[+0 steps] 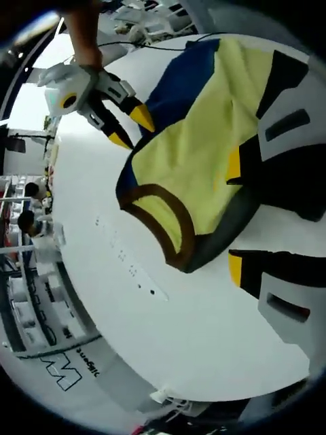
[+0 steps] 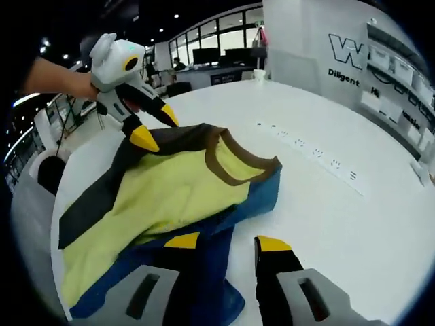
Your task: Fold the garment on the visible template until the final outline fits inside the template.
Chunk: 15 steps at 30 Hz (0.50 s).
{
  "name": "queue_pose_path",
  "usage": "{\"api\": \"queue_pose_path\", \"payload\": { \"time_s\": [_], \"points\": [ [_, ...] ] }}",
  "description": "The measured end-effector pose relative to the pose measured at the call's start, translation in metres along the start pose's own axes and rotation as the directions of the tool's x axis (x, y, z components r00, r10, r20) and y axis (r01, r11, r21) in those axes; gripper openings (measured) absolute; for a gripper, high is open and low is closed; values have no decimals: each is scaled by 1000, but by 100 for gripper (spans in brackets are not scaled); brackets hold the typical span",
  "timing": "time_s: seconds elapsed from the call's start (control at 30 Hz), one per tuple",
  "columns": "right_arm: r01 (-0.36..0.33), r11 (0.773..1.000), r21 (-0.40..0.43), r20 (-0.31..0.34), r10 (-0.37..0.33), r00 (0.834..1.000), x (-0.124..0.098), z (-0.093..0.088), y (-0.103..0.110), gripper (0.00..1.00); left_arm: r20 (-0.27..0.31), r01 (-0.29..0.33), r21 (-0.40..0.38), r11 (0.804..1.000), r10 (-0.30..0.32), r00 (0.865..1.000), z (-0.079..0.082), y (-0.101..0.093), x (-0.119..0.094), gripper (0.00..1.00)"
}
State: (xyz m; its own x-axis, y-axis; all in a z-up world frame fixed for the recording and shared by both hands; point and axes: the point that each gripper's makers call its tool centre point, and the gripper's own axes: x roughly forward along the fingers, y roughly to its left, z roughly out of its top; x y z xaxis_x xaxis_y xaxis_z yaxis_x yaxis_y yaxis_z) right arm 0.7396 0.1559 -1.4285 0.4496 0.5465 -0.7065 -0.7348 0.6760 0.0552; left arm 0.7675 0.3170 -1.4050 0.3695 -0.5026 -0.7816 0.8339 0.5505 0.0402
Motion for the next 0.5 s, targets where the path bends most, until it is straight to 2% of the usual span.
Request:
{"api": "queue_pose_path", "payload": {
  "time_s": [0.13, 0.27, 0.37, 0.5],
  "points": [
    [-24, 1000, 15, 8, 24, 1000, -5, -2, 3, 34, -7, 9, -27, 1000, -10, 1000, -3, -3, -1, 33],
    [-63, 998, 29, -16, 64, 998, -8, -12, 8, 35, -24, 25, -30, 999, -26, 999, -9, -8, -3, 22],
    [-60, 998, -21, -53, 59, 997, -9, -21, 9, 30, -44, 31, -50, 998, -34, 998, -13, -10, -4, 16],
    [-57, 998, -5, -54, 56, 997, -9, -21, 10, 16, -61, 40, -72, 997, -45, 997, -18, -13, -5, 8]
  ]
}}
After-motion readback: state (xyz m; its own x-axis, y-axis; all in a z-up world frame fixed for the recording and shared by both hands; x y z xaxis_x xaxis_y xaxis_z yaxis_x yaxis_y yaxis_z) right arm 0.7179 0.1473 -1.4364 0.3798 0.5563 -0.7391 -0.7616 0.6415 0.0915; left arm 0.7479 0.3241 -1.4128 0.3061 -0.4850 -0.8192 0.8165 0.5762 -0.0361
